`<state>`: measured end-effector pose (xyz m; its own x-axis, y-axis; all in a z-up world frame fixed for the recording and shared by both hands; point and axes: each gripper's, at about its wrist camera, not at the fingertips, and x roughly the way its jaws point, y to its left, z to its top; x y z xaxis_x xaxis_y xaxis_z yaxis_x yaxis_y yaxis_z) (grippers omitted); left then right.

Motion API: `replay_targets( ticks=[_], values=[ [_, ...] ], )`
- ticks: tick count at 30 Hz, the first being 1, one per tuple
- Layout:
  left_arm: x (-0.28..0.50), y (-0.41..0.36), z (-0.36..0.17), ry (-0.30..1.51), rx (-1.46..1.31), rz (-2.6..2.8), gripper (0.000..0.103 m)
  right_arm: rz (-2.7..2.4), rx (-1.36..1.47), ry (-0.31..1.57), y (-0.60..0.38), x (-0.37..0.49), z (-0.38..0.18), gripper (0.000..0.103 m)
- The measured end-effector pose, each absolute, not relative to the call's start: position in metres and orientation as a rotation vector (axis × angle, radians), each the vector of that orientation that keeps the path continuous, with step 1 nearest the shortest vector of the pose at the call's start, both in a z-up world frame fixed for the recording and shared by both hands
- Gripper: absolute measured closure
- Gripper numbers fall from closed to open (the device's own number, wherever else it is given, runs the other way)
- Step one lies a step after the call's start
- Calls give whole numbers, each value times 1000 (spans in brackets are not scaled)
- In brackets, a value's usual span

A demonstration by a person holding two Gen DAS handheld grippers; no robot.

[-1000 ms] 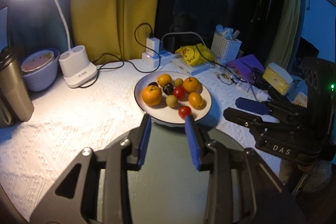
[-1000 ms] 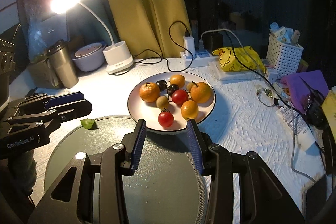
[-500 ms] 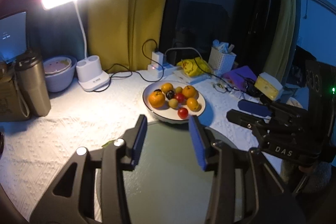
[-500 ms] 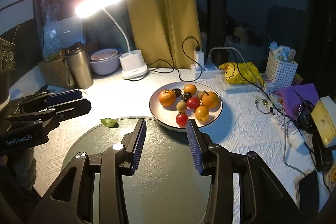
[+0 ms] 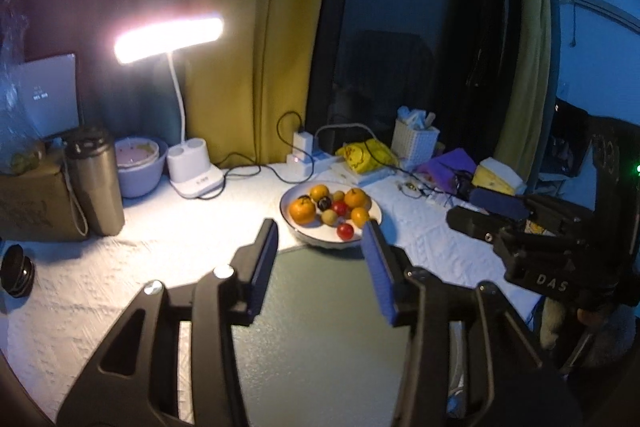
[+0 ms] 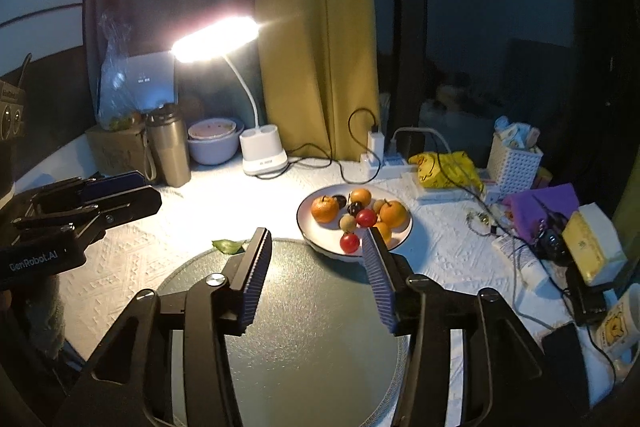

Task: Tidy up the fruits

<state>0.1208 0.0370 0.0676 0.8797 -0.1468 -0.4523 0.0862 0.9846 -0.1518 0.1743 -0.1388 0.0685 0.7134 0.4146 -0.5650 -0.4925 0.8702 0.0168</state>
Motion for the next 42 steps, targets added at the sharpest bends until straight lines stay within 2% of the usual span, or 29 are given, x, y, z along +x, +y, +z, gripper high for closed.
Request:
replay_targets(
  ticks=[2,4,6,19,42],
  values=[
    [115,36,74,460,-122,-121,48,500,-139,572,-140,169,76,52],
    [110,35,79,445,-115,-121,21,495,-139,546,-140,162,85,45],
    [105,33,85,427,-111,-122,17,493,-140,520,-141,156,95,41],
    [81,27,118,336,-64,-57,14,450,-105,420,-158,129,135,41],
    [97,21,113,345,-62,-58,14,438,-95,461,-164,142,124,41]
  ],
)
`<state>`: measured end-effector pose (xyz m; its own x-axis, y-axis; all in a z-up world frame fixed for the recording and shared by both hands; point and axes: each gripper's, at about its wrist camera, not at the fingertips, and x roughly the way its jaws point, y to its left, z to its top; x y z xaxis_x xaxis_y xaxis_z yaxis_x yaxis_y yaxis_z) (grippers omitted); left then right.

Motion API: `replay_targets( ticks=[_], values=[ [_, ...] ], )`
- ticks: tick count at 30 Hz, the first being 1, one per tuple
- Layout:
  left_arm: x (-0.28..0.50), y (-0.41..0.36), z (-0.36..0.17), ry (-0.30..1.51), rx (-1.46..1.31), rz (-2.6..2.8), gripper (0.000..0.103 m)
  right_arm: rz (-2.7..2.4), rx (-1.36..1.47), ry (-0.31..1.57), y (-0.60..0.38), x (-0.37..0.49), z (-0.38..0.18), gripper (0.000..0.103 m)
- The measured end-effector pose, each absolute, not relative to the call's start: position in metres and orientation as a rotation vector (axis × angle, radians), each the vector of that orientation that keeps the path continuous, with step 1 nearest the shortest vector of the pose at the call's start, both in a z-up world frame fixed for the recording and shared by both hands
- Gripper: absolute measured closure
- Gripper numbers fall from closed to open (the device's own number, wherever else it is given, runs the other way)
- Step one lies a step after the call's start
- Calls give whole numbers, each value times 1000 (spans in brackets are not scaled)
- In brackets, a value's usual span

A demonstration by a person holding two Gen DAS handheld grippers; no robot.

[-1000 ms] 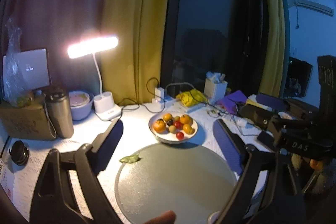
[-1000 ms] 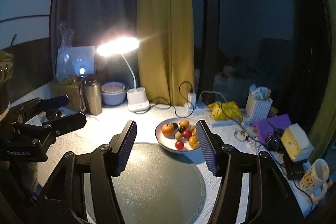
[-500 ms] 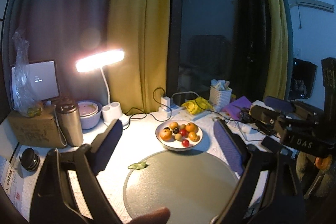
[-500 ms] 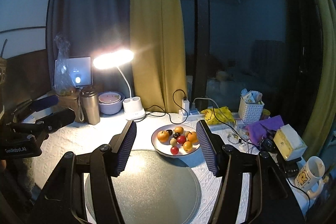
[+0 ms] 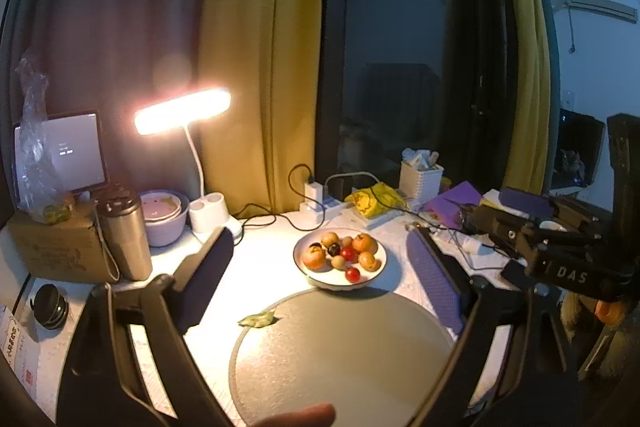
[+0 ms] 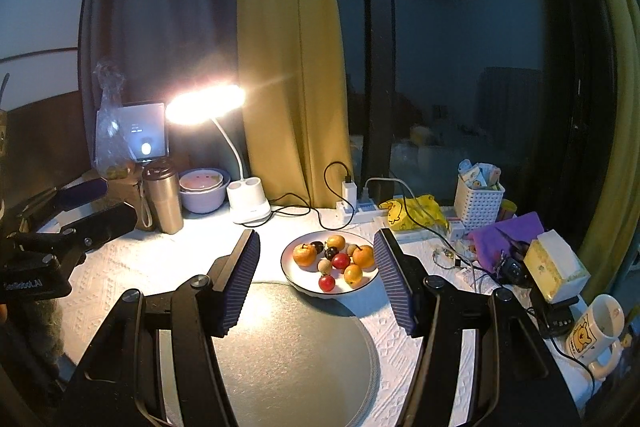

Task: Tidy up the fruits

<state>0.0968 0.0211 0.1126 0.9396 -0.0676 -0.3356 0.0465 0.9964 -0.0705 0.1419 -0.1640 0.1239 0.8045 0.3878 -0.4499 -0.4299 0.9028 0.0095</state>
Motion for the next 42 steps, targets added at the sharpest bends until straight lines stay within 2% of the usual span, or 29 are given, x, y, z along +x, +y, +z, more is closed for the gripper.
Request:
replay_targets(
  ticks=[42],
  values=[
    [109,19,107,353,-75,-69,14,430,-92,502,-162,170,108,41]
  ],
)
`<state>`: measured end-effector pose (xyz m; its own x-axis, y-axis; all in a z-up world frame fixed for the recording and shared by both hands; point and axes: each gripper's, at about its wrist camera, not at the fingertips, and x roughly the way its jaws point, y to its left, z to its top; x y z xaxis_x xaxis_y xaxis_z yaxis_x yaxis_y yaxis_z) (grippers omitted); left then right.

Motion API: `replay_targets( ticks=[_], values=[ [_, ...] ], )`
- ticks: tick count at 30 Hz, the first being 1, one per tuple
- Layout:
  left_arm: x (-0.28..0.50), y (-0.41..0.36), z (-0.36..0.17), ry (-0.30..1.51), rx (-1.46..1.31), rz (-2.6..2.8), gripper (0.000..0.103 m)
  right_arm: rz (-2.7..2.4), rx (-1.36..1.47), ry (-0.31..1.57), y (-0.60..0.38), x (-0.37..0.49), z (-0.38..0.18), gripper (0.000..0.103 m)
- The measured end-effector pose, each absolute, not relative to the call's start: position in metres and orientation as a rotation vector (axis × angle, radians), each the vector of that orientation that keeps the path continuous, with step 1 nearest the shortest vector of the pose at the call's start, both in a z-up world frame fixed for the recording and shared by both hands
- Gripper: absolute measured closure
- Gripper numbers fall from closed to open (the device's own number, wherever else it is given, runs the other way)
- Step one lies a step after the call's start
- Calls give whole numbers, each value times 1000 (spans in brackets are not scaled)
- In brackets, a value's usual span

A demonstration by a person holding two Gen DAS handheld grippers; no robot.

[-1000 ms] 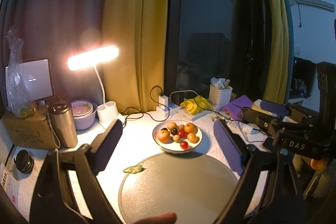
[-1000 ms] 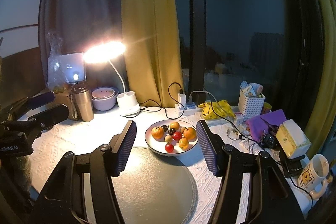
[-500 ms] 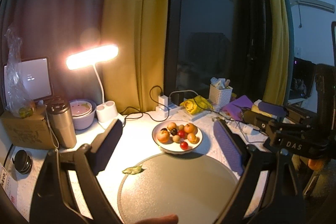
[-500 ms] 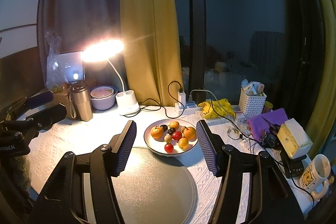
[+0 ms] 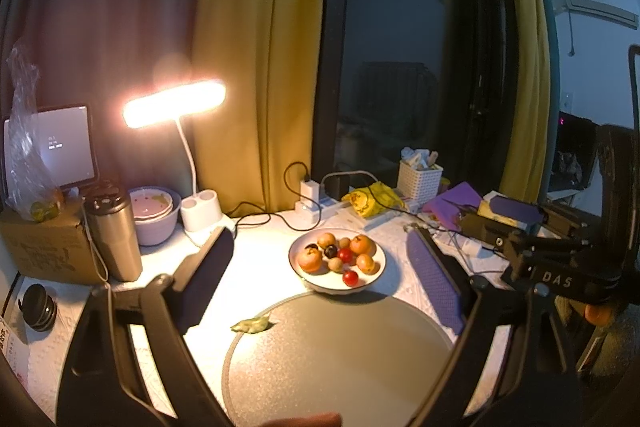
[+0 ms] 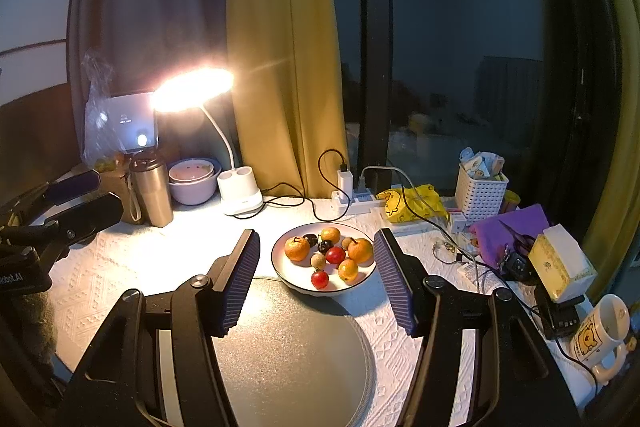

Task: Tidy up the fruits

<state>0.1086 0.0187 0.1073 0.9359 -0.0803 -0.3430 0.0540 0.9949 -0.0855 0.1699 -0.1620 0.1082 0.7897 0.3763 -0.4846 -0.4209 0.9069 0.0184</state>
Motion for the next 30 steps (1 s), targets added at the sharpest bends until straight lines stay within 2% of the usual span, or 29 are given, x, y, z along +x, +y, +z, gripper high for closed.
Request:
replay_targets(
  ticks=[30],
  values=[
    [116,18,102,362,-79,-67,14,434,-94,512,-161,177,102,41]
  ],
)
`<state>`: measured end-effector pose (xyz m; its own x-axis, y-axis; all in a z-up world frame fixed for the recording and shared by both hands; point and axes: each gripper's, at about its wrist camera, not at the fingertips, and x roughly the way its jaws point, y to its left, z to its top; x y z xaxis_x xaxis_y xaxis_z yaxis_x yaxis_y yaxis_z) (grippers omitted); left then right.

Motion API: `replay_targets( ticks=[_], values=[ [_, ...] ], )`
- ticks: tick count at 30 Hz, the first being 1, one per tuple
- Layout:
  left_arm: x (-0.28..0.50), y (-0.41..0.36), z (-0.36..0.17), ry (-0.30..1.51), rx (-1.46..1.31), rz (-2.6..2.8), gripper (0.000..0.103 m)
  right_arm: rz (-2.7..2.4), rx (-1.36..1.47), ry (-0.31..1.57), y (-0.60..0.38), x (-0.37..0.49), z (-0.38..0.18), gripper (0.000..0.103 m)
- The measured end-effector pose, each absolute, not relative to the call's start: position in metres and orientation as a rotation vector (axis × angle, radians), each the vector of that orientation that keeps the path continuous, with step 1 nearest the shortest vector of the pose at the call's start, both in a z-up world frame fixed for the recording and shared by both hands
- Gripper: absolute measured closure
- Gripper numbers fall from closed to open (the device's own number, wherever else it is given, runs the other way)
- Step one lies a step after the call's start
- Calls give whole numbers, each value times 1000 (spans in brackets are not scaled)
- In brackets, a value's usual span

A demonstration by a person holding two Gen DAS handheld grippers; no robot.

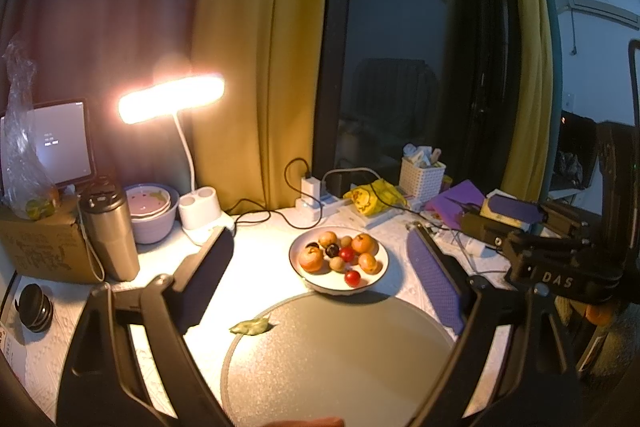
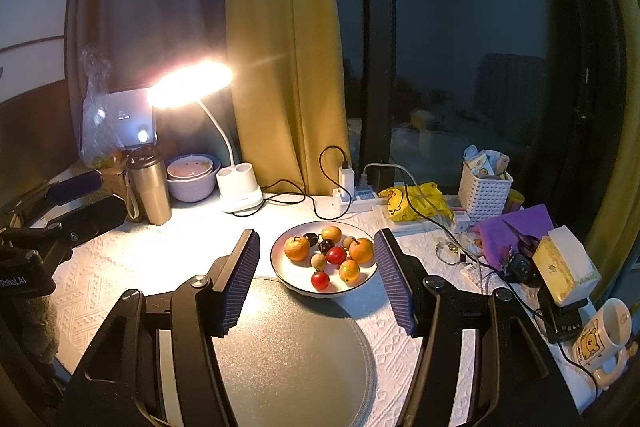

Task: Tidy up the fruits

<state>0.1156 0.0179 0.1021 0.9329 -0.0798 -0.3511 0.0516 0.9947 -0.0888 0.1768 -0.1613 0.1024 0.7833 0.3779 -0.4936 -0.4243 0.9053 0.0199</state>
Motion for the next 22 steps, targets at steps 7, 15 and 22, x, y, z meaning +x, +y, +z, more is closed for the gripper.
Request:
replay_targets(
  ticks=[7,15,22],
  values=[
    [120,20,98,368,-81,-64,14,434,-92,513,-161,181,99,41],
    [132,22,97,381,-80,-62,14,440,-90,524,-159,190,98,41],
    [139,22,99,376,-84,-72,14,441,-88,535,-158,200,97,41]
  ],
)
